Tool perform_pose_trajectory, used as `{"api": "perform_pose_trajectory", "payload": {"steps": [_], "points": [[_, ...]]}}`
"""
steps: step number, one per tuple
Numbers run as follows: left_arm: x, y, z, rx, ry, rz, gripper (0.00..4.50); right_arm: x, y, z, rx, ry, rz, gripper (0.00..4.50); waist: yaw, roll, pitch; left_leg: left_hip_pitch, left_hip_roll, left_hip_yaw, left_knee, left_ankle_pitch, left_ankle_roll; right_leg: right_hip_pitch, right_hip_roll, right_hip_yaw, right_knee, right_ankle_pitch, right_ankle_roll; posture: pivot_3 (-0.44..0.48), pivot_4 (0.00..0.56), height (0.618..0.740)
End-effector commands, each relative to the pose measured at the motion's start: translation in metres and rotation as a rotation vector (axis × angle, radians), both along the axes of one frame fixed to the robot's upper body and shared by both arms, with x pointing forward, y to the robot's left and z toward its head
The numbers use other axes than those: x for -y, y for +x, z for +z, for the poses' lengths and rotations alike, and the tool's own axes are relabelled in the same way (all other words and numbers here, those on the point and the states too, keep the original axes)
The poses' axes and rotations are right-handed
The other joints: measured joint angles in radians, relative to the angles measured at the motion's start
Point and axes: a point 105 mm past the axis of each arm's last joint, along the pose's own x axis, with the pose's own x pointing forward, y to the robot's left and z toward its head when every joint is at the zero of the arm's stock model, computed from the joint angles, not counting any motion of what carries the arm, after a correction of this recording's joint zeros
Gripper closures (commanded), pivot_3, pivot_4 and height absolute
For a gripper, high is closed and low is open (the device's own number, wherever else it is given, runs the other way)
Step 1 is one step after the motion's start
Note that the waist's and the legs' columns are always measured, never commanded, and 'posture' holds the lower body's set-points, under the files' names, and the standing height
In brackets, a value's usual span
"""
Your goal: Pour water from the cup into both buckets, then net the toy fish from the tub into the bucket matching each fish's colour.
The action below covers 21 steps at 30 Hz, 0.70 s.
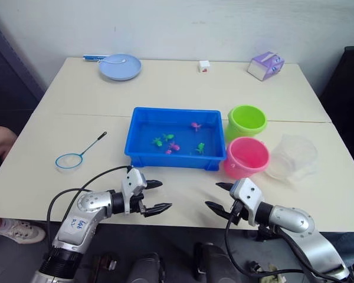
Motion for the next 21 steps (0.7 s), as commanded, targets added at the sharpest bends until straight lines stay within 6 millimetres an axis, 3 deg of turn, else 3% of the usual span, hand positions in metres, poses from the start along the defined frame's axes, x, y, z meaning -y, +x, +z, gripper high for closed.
{"api": "perform_pose_trajectory", "payload": {"steps": [1,4,6,12,16,21], "points": [[0.001,-0.003,0.004,0.025,0.004,-0.019,0.10,-0.003,0.000,0.006,0.027,0.011,0.024,0.00,0.000,0.000,0.000,0.000,0.000,0.000,0.000,0.000,0.000,0.000,0.000,0.000,0.000,0.000,0.000,0.000,0.150,0.740],[0.003,-0.006,0.001,-0.012,-0.008,-0.022,0.10,-0.001,0.003,0.007,0.047,0.014,0.000,0.00,0.000,0.000,0.000,0.000,0.000,0.000,0.000,0.000,0.000,0.000,0.000,0.000,0.000,0.000,0.000,0.000,0.150,0.740],[0.012,-0.008,0.009,-0.048,-0.081,-0.044,0.10,0.003,0.006,0.010,0.079,0.021,-0.047,0.00,0.001,0.000,0.000,0.000,0.000,0.000,0.000,0.000,0.000,0.000,0.000,0.000,0.000,0.000,0.000,0.000,0.150,0.740],[0.040,-0.014,0.053,-0.055,-0.197,-0.241,0.10,0.020,-0.009,0.026,0.069,0.143,-0.211,0.00,0.008,0.000,0.000,-0.001,0.000,-0.003,0.001,0.000,0.000,0.000,0.000,-0.001,0.000,0.000,0.000,0.000,0.150,0.740],[0.052,-0.020,0.084,-0.065,-0.281,-0.386,0.10,0.058,-0.023,0.039,0.088,0.199,-0.426,0.00,0.003,0.001,0.000,-0.001,0.000,-0.003,0.001,0.000,0.000,0.002,0.000,-0.002,0.000,0.000,0.000,0.000,0.150,0.740],[0.064,-0.013,0.121,0.017,-0.317,-0.461,0.10,0.102,-0.036,0.047,0.100,0.239,-0.682,0.00,0.001,0.001,0.000,0.000,0.000,-0.003,0.003,0.000,-0.001,0.003,0.001,-0.001,0.001,0.000,0.000,0.000,0.150,0.740]]}}
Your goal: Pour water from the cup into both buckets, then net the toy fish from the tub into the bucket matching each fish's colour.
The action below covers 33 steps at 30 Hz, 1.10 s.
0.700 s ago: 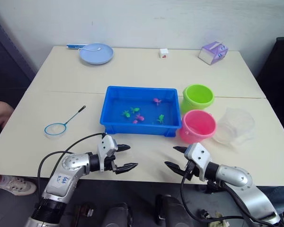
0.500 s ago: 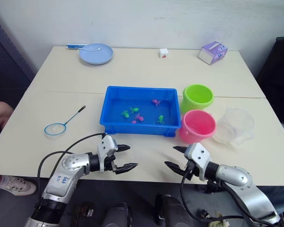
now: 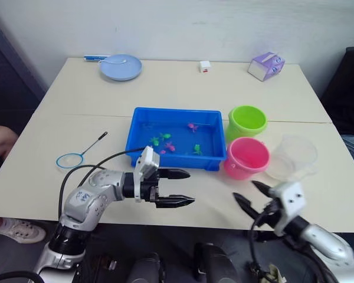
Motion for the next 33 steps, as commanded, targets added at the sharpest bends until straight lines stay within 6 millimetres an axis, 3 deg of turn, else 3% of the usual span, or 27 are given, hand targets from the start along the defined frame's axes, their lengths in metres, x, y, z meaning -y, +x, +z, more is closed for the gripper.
{"api": "perform_pose_trajectory", "payload": {"steps": [1,6,13,21,33], "points": [[0.007,0.000,0.029,0.092,-0.053,-0.045,0.10,0.025,-0.003,0.017,0.061,0.011,-0.172,0.00,-0.002,0.000,0.000,0.000,0.000,0.000,0.000,0.000,0.000,0.000,0.000,0.000,0.000,0.000,0.000,0.000,0.150,0.740],[0.012,0.014,0.043,0.145,-0.063,-0.019,0.10,0.064,0.008,0.014,0.080,-0.010,-0.447,0.00,-0.003,0.001,0.000,0.000,0.000,0.001,0.000,0.000,0.000,0.000,0.001,0.001,0.000,0.000,0.000,0.000,0.150,0.740],[0.017,0.020,0.048,0.181,-0.042,-0.017,0.10,0.104,0.032,0.013,0.107,-0.010,-0.693,0.00,-0.002,0.004,0.001,0.000,0.000,0.001,0.000,0.000,0.000,-0.001,0.002,0.001,0.000,0.000,0.000,0.000,0.150,0.740],[0.019,0.022,0.051,0.211,-0.036,0.010,0.10,0.125,0.042,0.008,0.108,-0.014,-0.809,0.00,-0.002,0.004,0.001,0.000,0.000,0.001,0.001,0.000,0.000,0.000,0.002,0.001,0.000,0.000,0.000,0.000,0.150,0.740],[0.021,0.031,0.057,0.221,-0.047,0.058,0.10,0.136,0.062,0.004,0.134,0.036,-0.931,0.00,-0.004,0.006,0.001,0.000,0.000,0.001,0.001,0.000,-0.001,-0.001,0.003,0.001,0.001,0.000,0.000,0.000,0.150,0.740]]}}
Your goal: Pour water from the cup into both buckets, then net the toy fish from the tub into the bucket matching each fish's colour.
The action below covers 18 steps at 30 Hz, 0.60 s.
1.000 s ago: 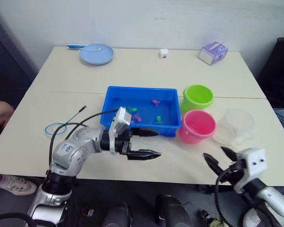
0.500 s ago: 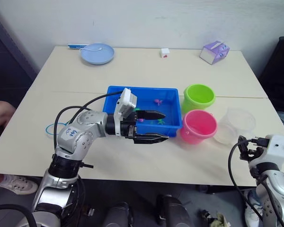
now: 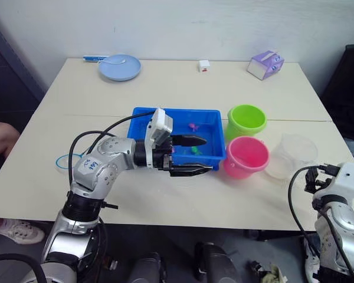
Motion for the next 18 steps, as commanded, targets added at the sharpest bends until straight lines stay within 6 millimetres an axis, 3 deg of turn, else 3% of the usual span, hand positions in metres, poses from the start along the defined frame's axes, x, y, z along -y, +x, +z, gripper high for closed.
{"api": "perform_pose_trajectory", "payload": {"steps": [1,8,9,10,15,16,18], "points": [[0.001,0.002,0.010,0.037,-0.027,0.016,0.10,0.009,0.000,0.009,0.043,-0.035,-0.053,0.00,0.000,0.000,0.000,0.000,0.000,0.000,0.000,0.000,0.000,0.000,0.000,0.000,0.000,0.000,0.000,0.000,0.150,0.740],[0.005,0.006,0.003,0.017,-0.029,0.055,0.10,0.004,0.012,0.010,0.080,-0.026,-0.042,0.00,-0.001,0.001,0.000,0.000,0.000,0.000,0.000,0.000,0.000,0.000,0.000,0.000,0.000,0.000,0.000,0.000,0.150,0.740],[0.005,0.005,0.003,0.019,-0.028,0.055,0.00,0.003,0.013,0.009,0.084,-0.024,-0.035,0.51,-0.002,0.001,0.000,0.000,0.000,0.000,0.000,0.000,0.000,0.000,0.000,0.000,0.000,0.000,0.000,0.000,0.150,0.740],[0.005,0.006,0.003,0.021,-0.028,0.055,0.00,0.003,0.014,0.009,0.088,-0.021,-0.030,0.74,-0.002,0.001,0.000,0.000,0.000,0.000,0.000,0.000,0.000,0.000,0.000,0.000,0.000,0.000,0.000,0.000,0.150,0.740],[0.004,0.006,0.005,0.035,-0.022,0.055,0.00,0.005,0.017,0.008,0.112,-0.001,-0.020,3.39,-0.001,0.001,0.000,0.000,0.000,0.000,0.000,0.000,-0.001,0.000,0.000,0.000,0.000,0.000,0.000,0.000,0.150,0.740],[0.004,0.006,0.005,0.037,-0.022,0.056,0.00,0.006,0.017,0.008,0.117,0.003,-0.017,3.68,-0.001,0.001,0.000,0.000,0.000,0.000,0.000,0.000,-0.001,0.000,0.000,0.000,0.000,0.000,0.000,0.000,0.150,0.740],[0.004,0.007,0.006,0.040,-0.021,0.055,0.00,0.006,0.017,0.009,0.136,0.013,-0.014,3.79,-0.001,0.001,0.000,0.000,0.000,0.000,0.000,0.000,-0.001,0.000,0.001,0.000,0.000,0.000,0.000,0.000,0.150,0.740]]}}
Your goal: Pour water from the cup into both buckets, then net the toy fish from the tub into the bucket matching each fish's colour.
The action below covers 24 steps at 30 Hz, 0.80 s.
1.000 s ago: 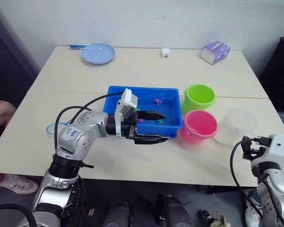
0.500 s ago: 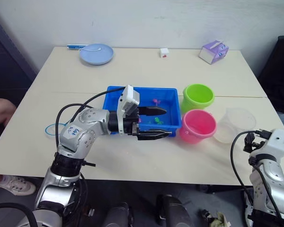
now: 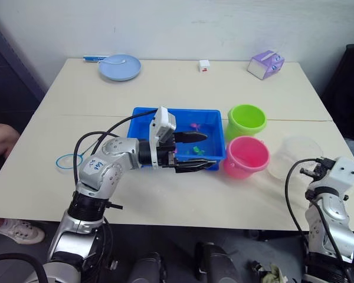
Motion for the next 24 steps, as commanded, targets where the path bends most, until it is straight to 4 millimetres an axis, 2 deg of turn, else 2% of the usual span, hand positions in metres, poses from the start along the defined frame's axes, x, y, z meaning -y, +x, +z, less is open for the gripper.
{"api": "perform_pose_trajectory", "payload": {"steps": [1,8,12,17,20,24], "points": [[0.000,-0.003,0.011,0.059,-0.008,-0.010,0.00,0.005,-0.005,0.003,0.041,0.014,-0.003,3.79,0.000,0.000,0.000,0.000,0.000,0.000,0.000,0.000,0.000,0.000,0.000,0.000,0.000,0.000,0.000,0.000,0.150,0.740],[-0.002,-0.002,0.012,0.061,-0.007,-0.014,0.00,-0.001,-0.011,0.031,0.144,-0.057,0.043,3.79,0.000,0.000,0.000,0.000,0.000,0.000,0.000,0.000,0.000,0.000,0.000,0.000,0.000,0.000,0.000,0.000,0.150,0.740],[-0.002,0.000,0.010,0.060,-0.005,-0.014,0.00,-0.007,-0.017,0.058,0.187,-0.163,0.074,3.80,0.001,0.002,0.001,0.000,0.000,0.000,0.000,0.000,0.000,0.000,0.000,0.000,0.000,0.000,0.000,0.000,0.150,0.740],[-0.001,0.001,0.009,0.062,-0.003,-0.020,0.00,-0.022,-0.024,0.081,0.172,-0.339,0.146,3.80,0.001,0.003,0.002,0.000,0.000,0.000,0.000,0.000,0.000,0.000,0.000,0.000,0.000,0.000,0.000,0.000,0.150,0.740],[0.000,0.003,0.008,0.064,-0.001,-0.022,0.00,-0.033,-0.025,0.099,0.127,-0.539,0.184,3.80,0.002,0.003,0.001,0.000,0.000,0.000,0.000,0.000,0.000,0.000,0.000,0.000,0.000,0.000,0.000,0.000,0.150,0.740],[-0.001,0.004,0.006,0.066,0.003,-0.022,0.00,-0.042,-0.022,0.112,0.072,-0.726,0.194,3.80,0.002,0.003,0.002,0.000,0.000,0.000,0.000,0.000,0.000,0.000,0.000,0.000,0.000,0.000,0.000,0.000,0.150,0.740]]}}
